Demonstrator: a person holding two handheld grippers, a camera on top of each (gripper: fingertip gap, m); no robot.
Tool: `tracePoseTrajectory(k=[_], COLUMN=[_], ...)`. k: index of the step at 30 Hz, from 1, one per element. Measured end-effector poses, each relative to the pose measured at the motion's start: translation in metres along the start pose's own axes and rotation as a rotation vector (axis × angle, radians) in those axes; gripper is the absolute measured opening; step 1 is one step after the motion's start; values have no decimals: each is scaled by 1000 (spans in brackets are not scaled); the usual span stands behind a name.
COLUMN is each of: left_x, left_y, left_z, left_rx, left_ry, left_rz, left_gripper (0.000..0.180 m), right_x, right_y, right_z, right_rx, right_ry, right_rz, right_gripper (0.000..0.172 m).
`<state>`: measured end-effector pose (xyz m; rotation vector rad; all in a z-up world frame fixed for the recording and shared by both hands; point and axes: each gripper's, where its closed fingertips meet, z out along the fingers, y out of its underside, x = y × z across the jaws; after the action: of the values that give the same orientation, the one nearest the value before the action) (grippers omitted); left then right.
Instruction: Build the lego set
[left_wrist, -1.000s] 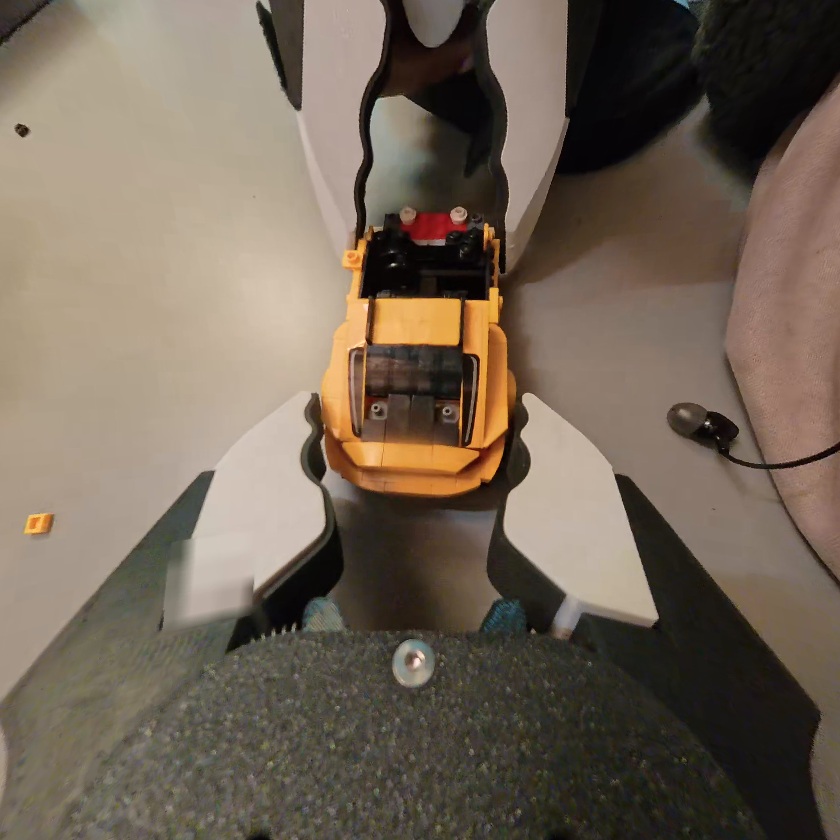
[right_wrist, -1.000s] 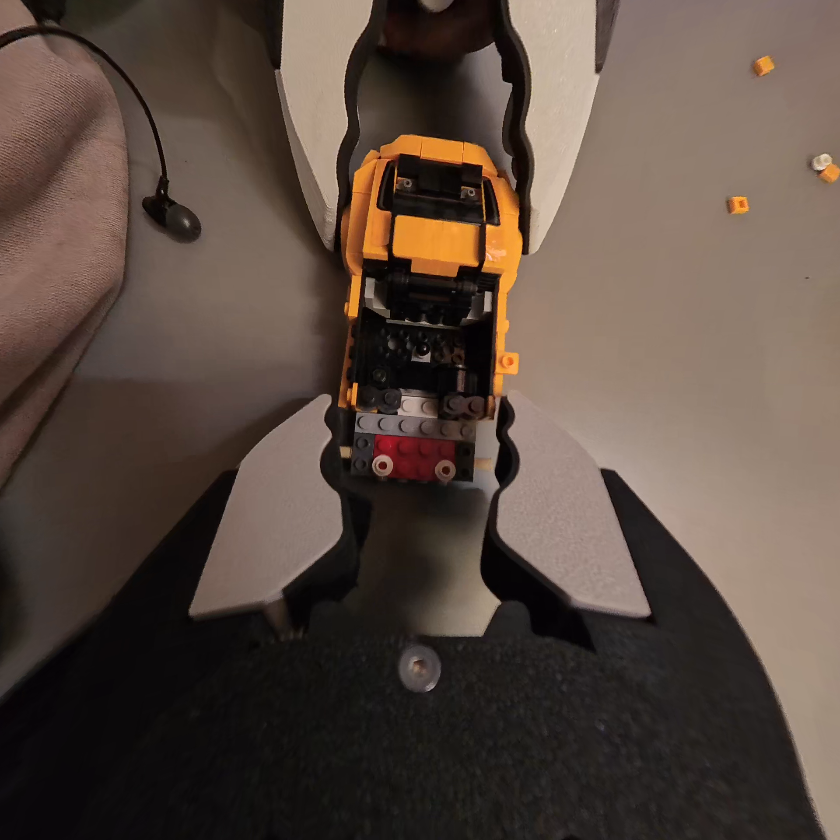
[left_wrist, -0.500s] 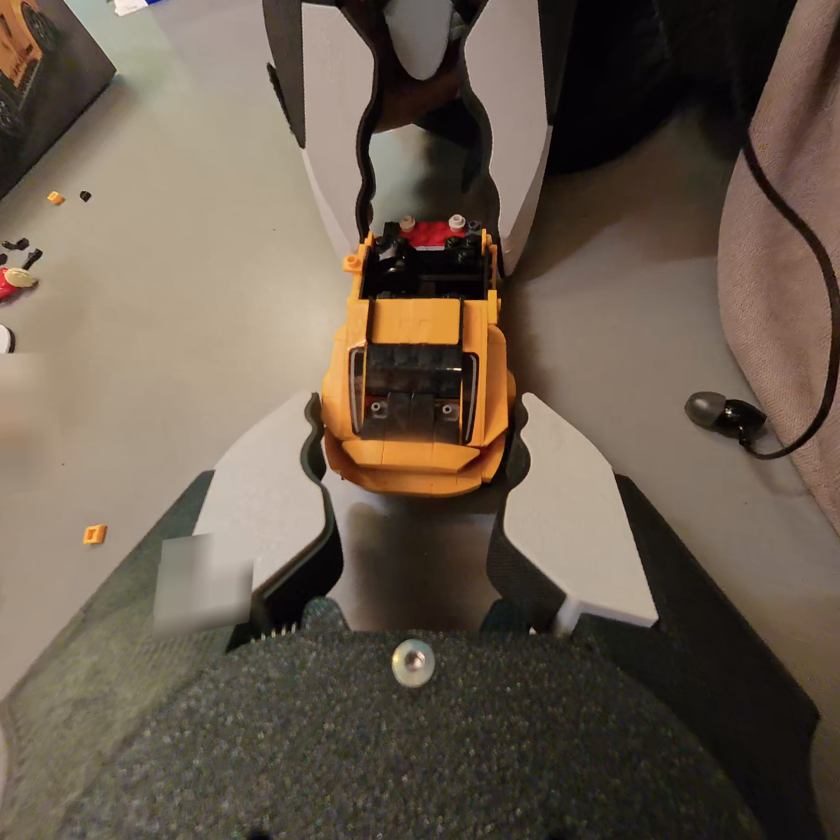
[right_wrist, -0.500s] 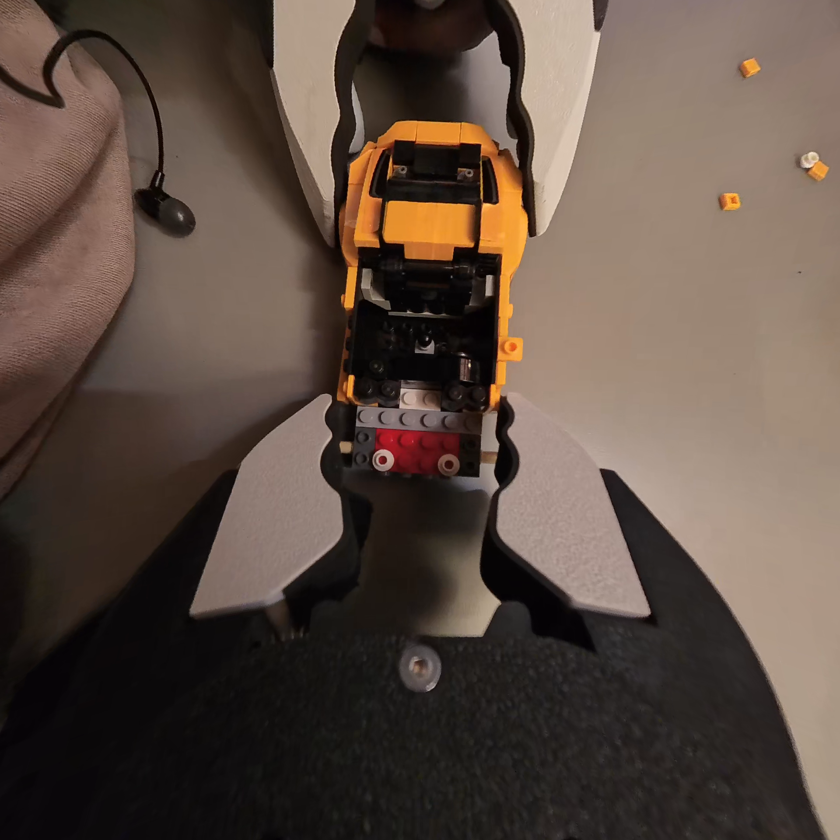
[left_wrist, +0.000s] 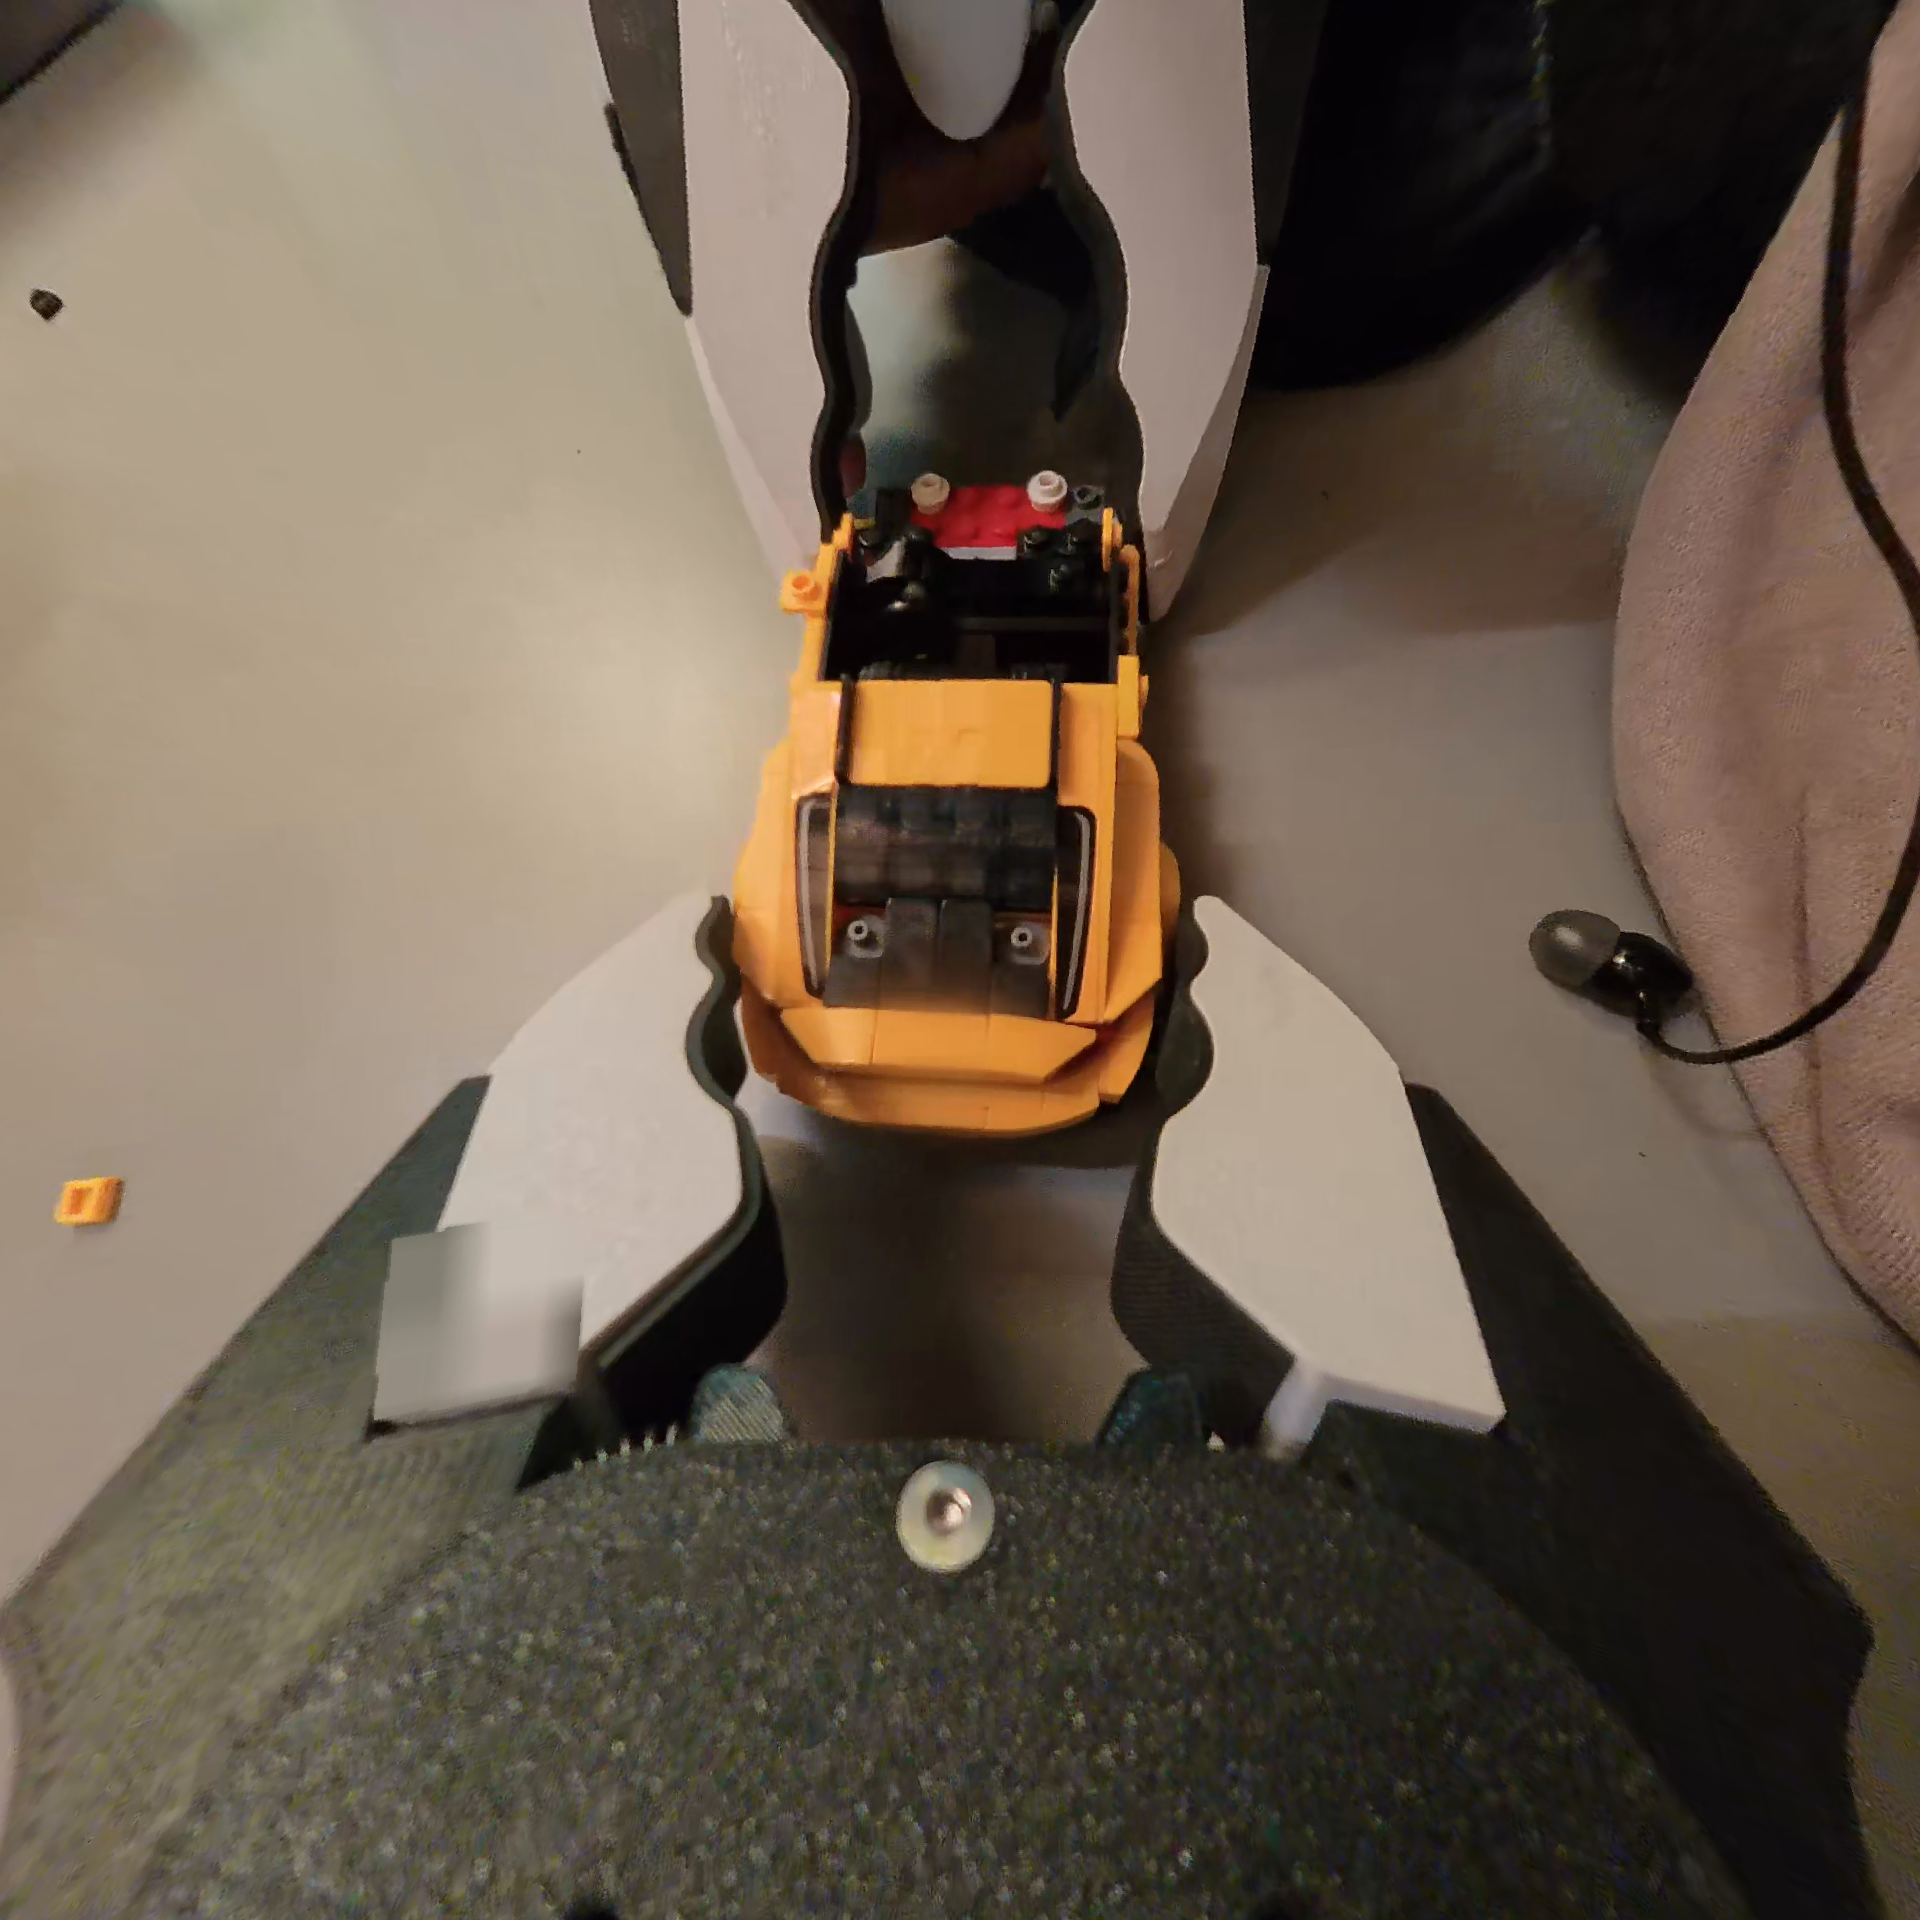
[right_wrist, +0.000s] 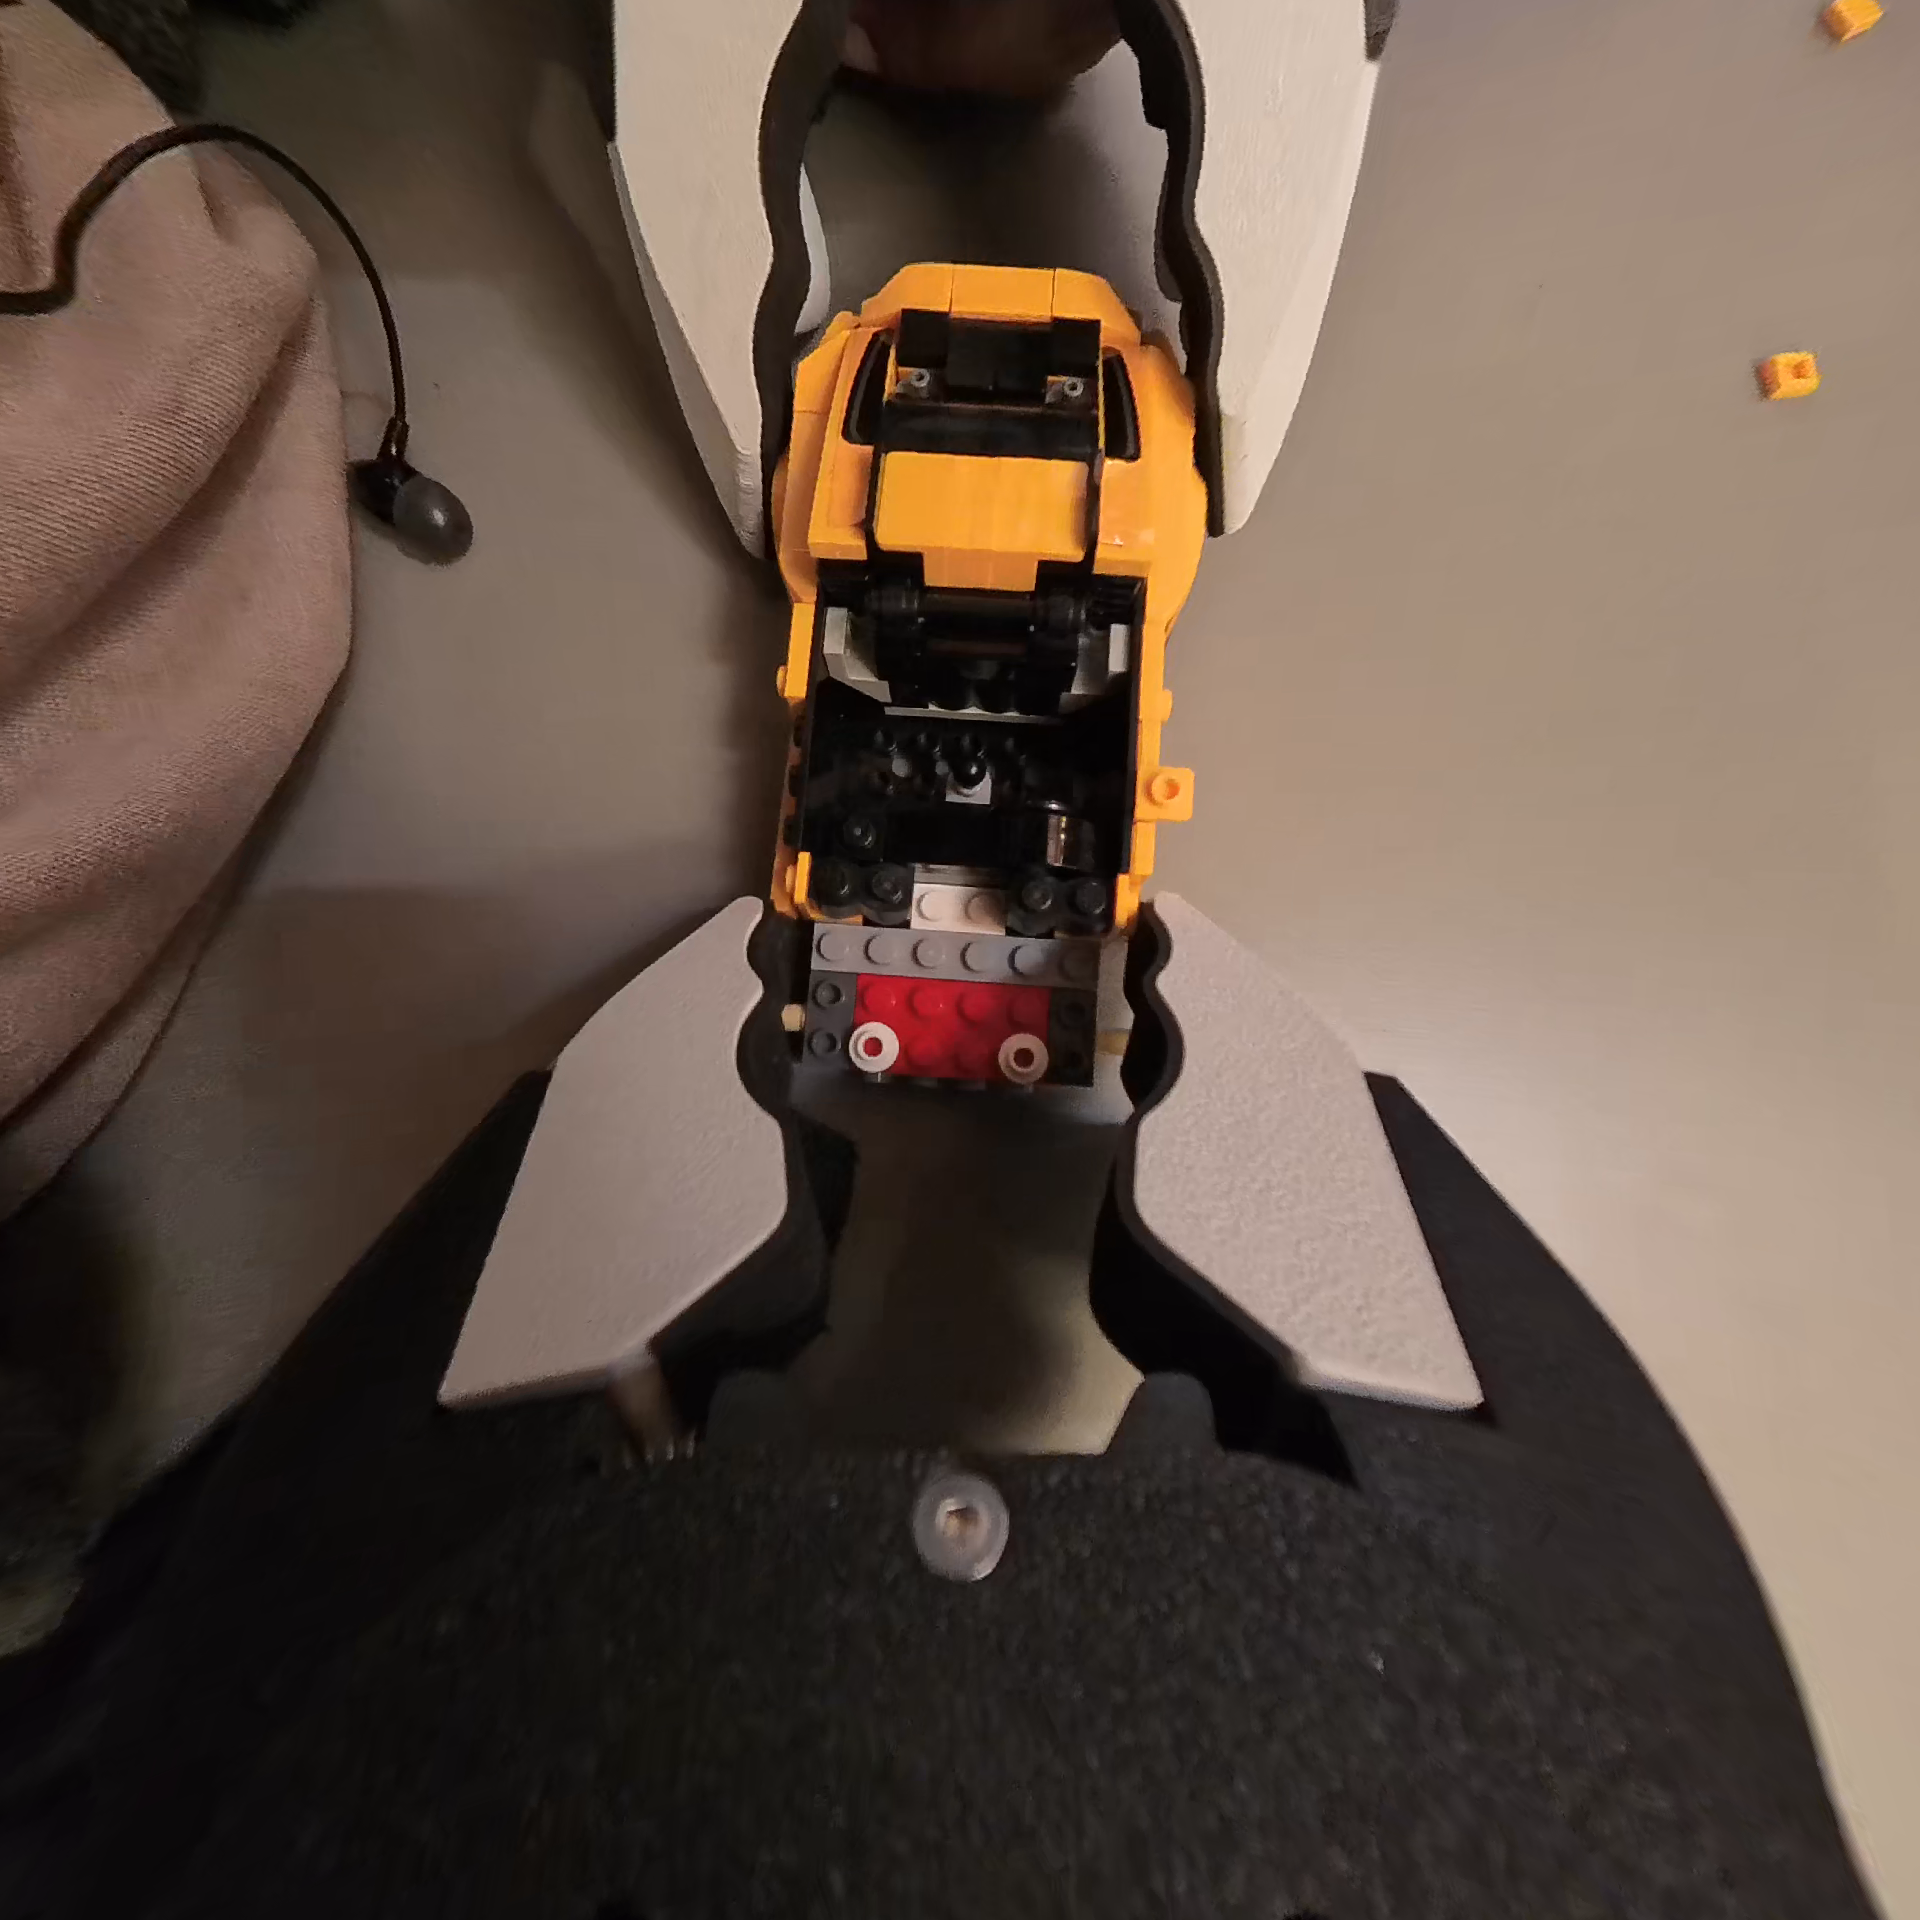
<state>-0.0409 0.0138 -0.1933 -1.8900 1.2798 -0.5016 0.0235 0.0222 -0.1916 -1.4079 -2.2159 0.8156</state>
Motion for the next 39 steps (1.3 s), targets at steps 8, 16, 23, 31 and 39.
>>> tracePoseTrajectory(k=[8, 16, 23, 31, 39], left_x=[1, 2, 1, 1, 7], left_y=[1, 1, 1, 0, -22], left_z=[0, -1, 0, 0, 9], left_rx=[-5, -5, -5, -4, -39], left_ry=[15, 20, 16, 15, -2], left_rz=[-28, -36, -36, -36, -37], left_gripper=[79, 79, 79, 79, 91], right_x=[2, 3, 8, 12, 16], right_y=[1, 0, -6, -7, -9], right_z=[2, 5, 3, 4, 6], right_rx=[-11, 0, 30, 19, 28], right_ry=[-23, -22, 16, 61, 70], right_rz=[18, 20, 6, -15, -20], right_gripper=[62, 62, 64, 64, 63])
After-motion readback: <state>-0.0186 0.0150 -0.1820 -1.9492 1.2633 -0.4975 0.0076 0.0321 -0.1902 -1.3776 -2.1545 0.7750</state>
